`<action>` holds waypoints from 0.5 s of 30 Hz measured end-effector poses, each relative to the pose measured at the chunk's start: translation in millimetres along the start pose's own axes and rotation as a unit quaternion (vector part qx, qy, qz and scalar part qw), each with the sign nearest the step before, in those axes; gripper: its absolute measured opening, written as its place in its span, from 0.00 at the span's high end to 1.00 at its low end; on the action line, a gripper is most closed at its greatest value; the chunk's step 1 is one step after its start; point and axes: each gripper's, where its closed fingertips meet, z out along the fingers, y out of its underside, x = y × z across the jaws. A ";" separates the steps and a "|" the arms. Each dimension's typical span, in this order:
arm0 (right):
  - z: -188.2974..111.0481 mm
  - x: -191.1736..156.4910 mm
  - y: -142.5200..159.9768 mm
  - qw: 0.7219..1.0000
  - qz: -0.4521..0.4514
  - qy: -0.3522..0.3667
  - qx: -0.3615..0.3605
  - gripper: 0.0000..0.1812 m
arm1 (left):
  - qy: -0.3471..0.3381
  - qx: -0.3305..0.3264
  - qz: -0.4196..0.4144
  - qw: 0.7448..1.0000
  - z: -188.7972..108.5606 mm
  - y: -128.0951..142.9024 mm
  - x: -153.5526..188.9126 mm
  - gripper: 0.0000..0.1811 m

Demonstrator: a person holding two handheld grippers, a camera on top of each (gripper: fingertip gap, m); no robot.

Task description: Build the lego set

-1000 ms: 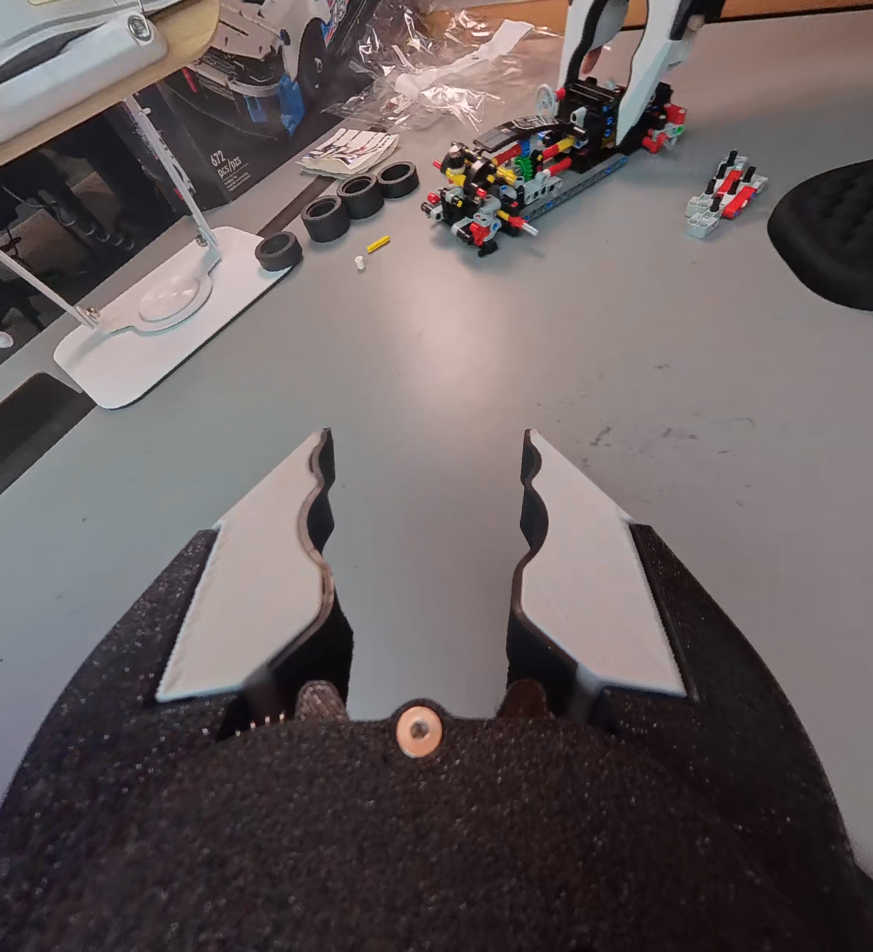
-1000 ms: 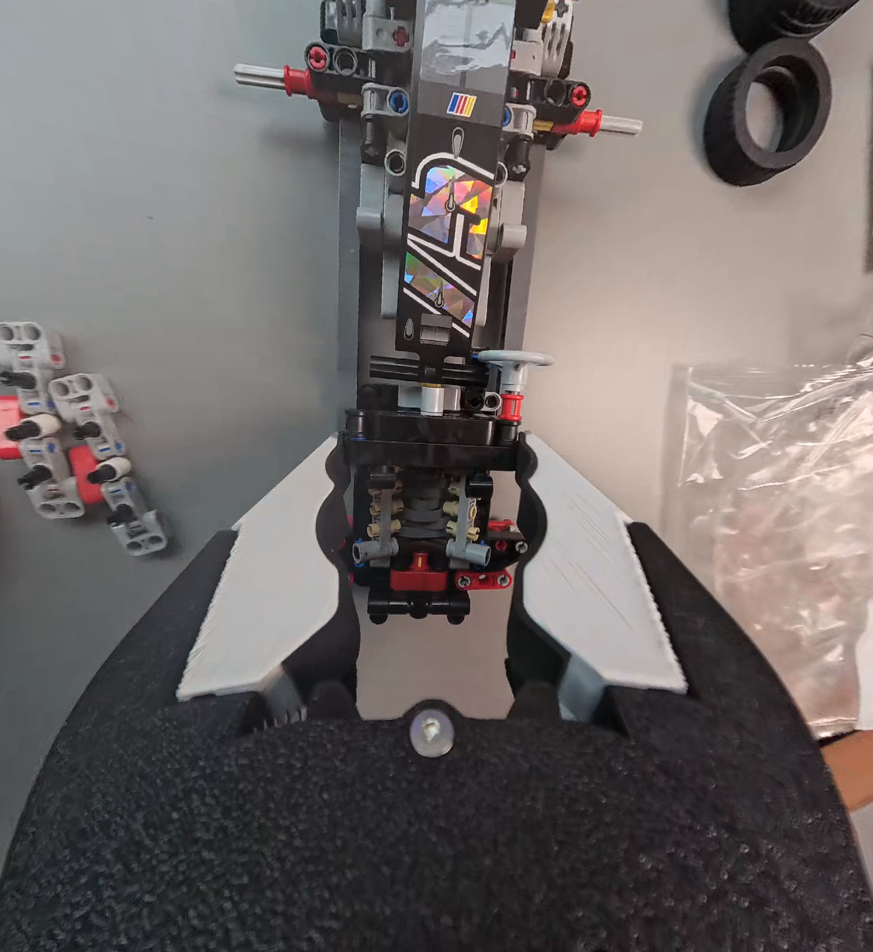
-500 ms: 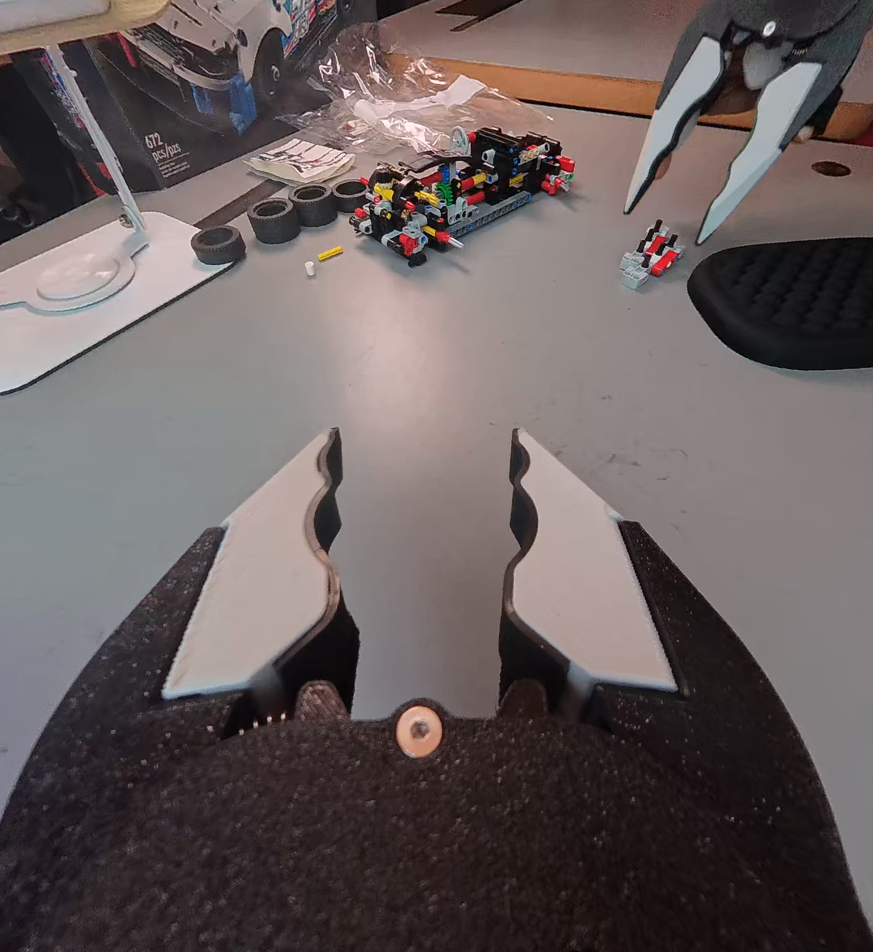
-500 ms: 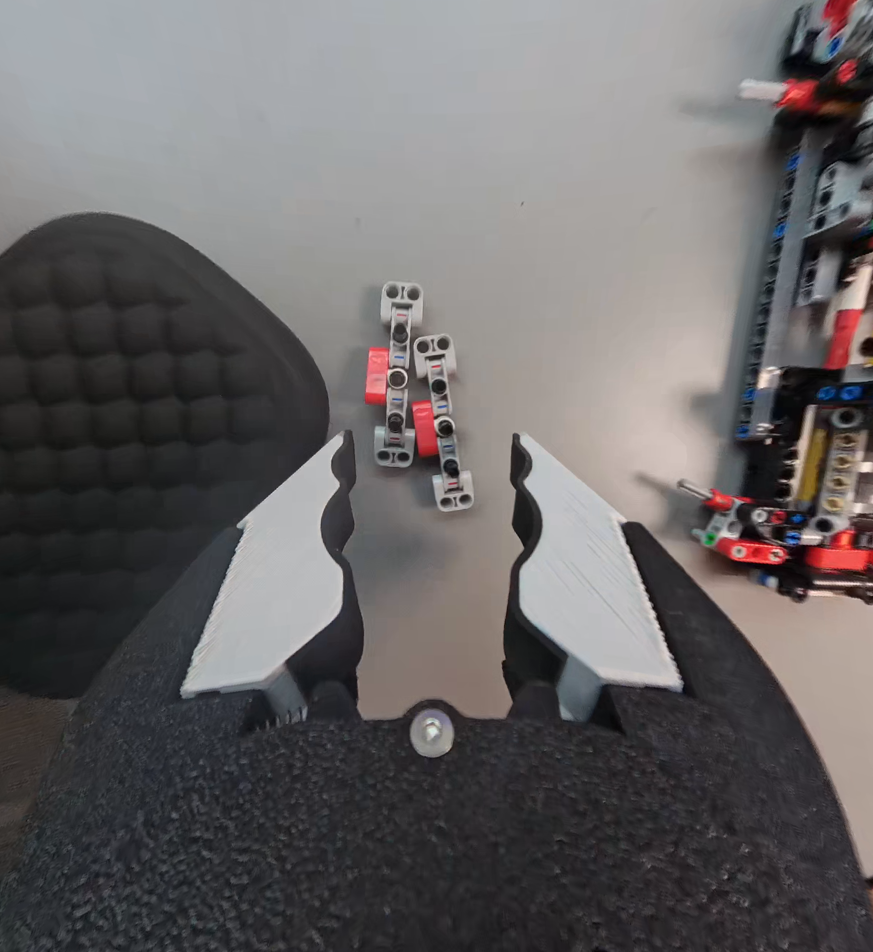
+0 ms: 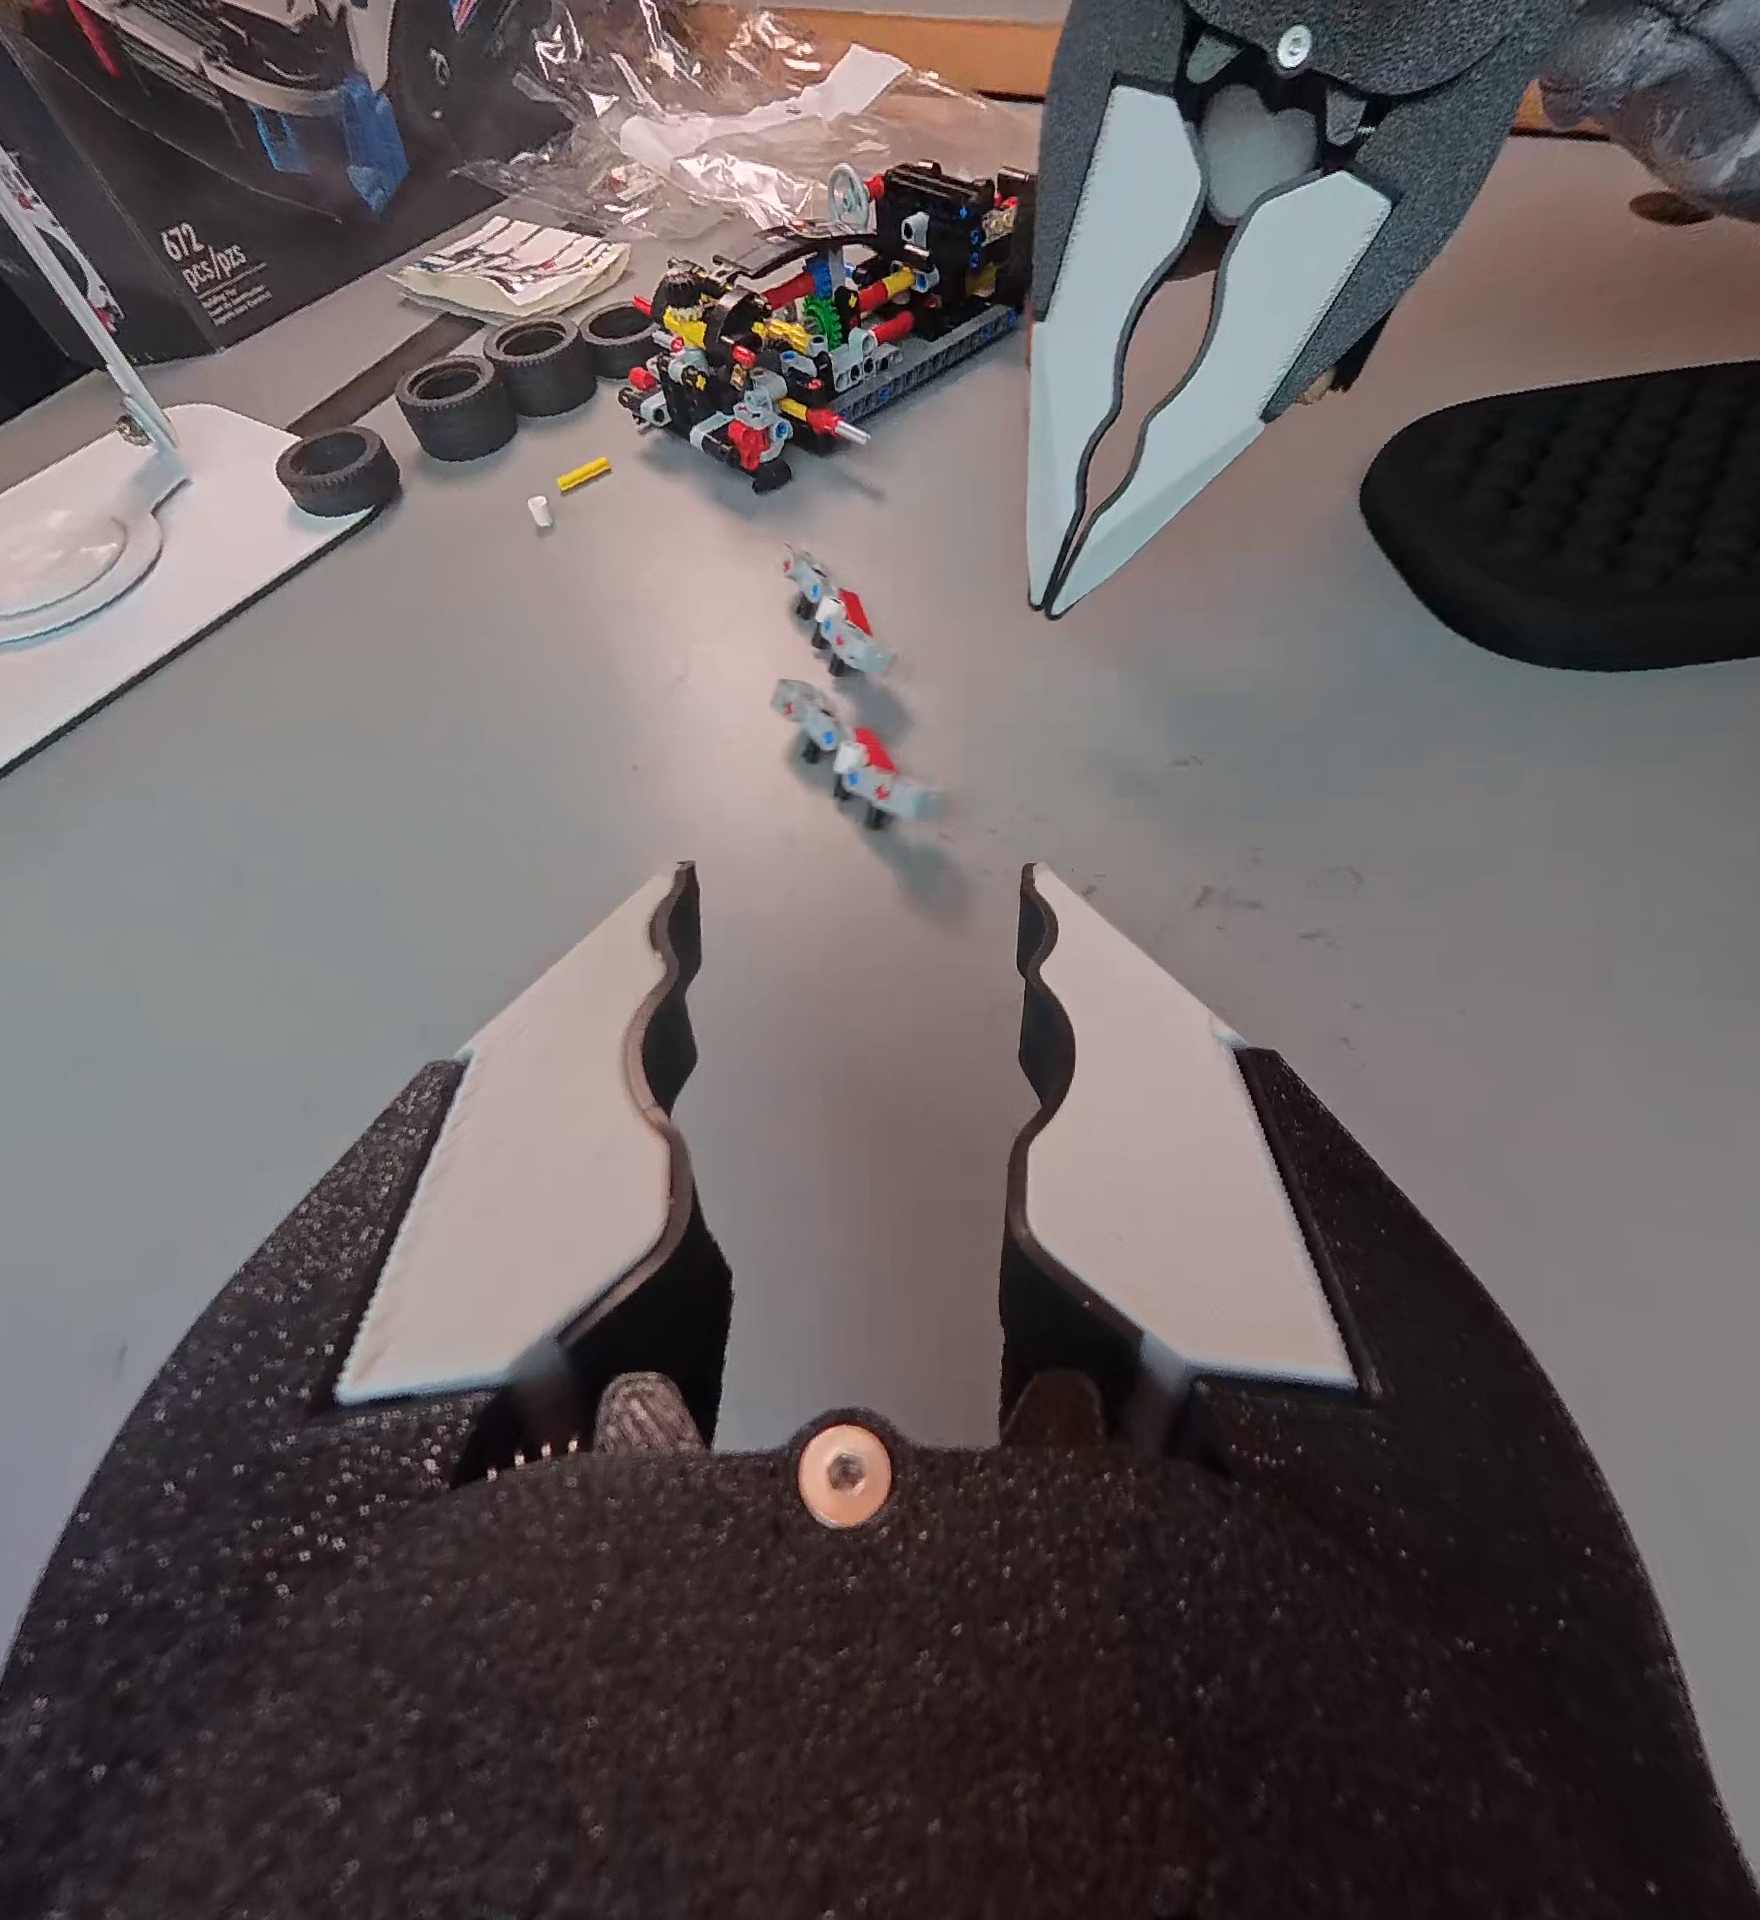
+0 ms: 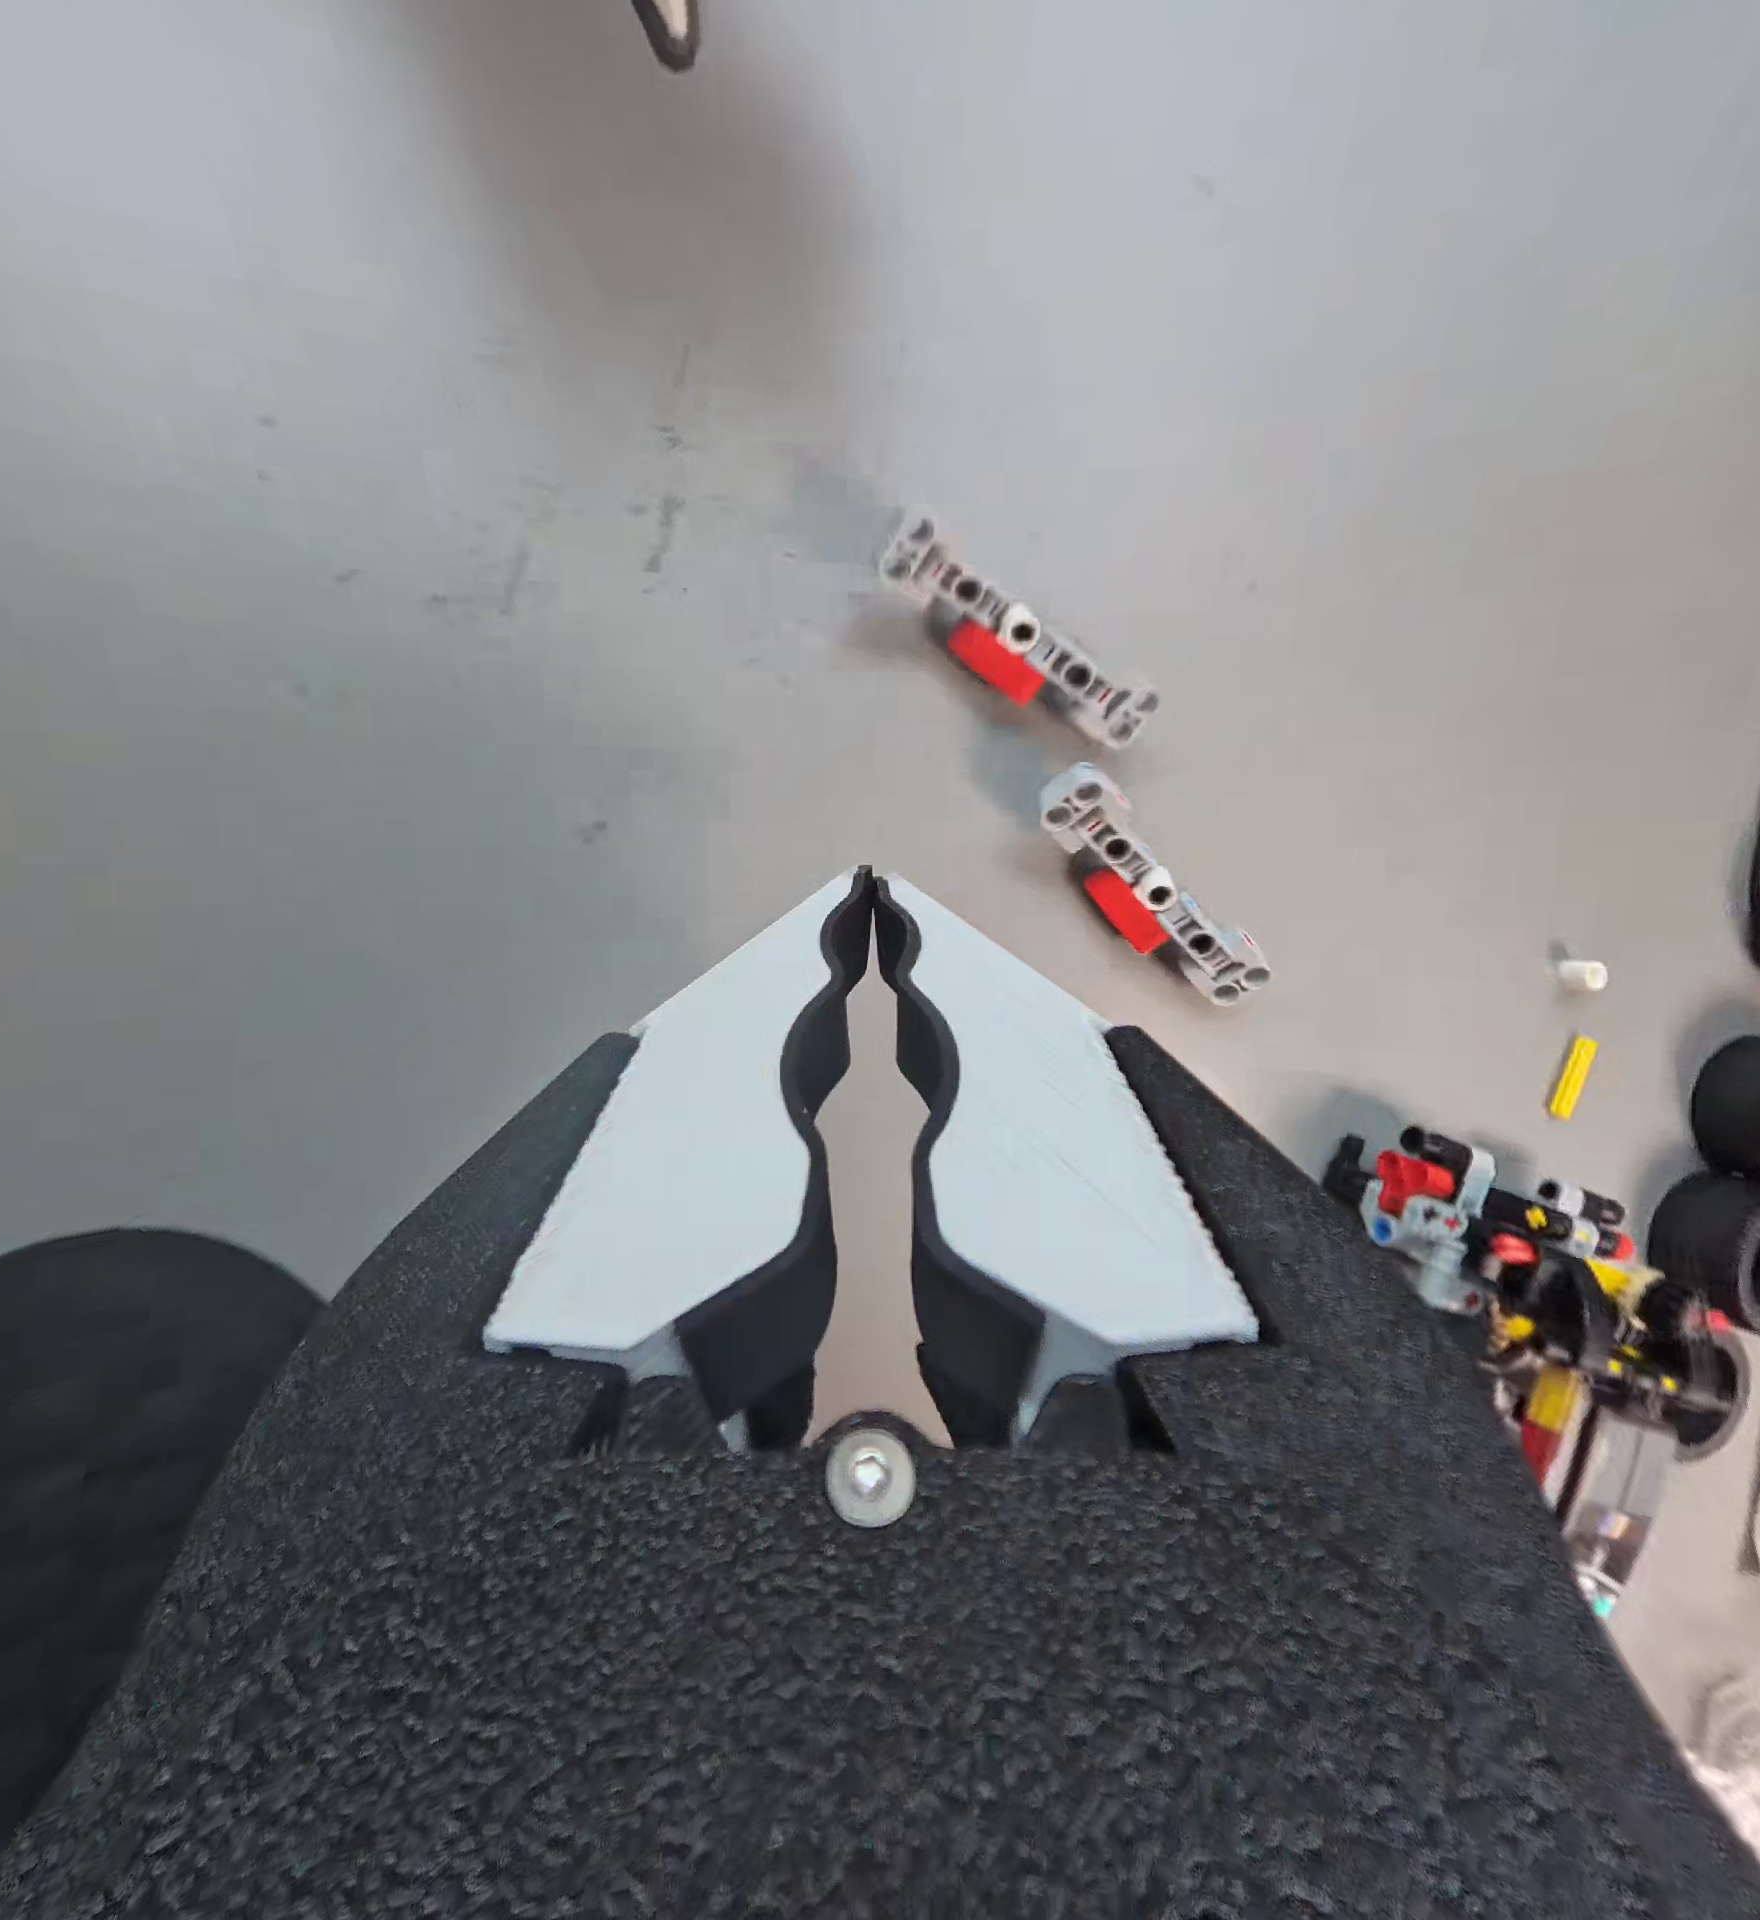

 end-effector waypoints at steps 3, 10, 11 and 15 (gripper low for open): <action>16.4 17.2 -4.5 1.000 0.013 0.014 -0.002 0.95 | -0.007 -0.022 0.000 1.000 1.0 13.2 -2.7 0.69; 31.9 79.5 11.4 0.995 0.072 0.062 0.005 0.77 | -0.043 -0.127 -0.040 0.990 27.1 43.3 -40.2 0.70; 35.1 83.3 14.1 0.995 0.085 0.050 0.005 0.75 | -0.052 -0.142 -0.032 0.988 31.6 46.7 -47.0 0.70; 43.5 80.8 12.8 0.993 0.118 -0.015 0.025 0.86 | -0.052 -0.175 -0.015 0.983 39.9 50.3 -61.7 0.89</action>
